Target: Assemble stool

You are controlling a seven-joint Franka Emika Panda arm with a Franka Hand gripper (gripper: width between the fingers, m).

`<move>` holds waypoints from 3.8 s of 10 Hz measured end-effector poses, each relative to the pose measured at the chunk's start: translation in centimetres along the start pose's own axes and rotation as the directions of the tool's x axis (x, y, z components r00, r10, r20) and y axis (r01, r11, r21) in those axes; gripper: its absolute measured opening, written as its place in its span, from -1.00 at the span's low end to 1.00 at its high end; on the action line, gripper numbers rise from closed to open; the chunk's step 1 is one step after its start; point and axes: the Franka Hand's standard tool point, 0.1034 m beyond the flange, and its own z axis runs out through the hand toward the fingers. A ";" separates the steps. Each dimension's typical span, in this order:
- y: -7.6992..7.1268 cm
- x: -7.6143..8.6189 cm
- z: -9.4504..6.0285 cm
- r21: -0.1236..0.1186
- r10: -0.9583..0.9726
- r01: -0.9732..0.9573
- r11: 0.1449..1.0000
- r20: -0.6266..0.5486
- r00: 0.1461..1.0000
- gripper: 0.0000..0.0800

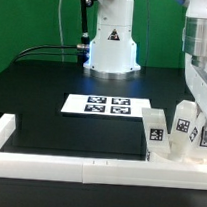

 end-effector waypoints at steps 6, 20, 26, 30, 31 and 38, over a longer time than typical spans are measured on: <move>0.0 -0.7 -0.3 0.023 0.098 -0.099 0.995 0.033 0.995 0.45; -0.3 -1.0 -2.6 -0.039 -0.998 0.999 0.015 0.052 0.017 0.62; 0.1 -1.6 -1.6 -0.076 -0.729 0.725 -0.685 0.057 -0.683 0.62; -0.3 -0.3 -0.9 -0.078 -0.689 0.685 -0.724 0.061 -0.722 0.55; -0.3 -0.3 -0.9 -0.080 -0.708 0.704 -0.706 0.059 -0.704 0.55; -0.2 0.0 -0.9 -0.053 -0.999 0.997 -0.051 0.004 -0.051 -0.17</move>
Offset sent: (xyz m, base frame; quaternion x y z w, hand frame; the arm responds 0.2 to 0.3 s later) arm 0.0000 0.0000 0.0000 0.0000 0.0000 0.0650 0.9979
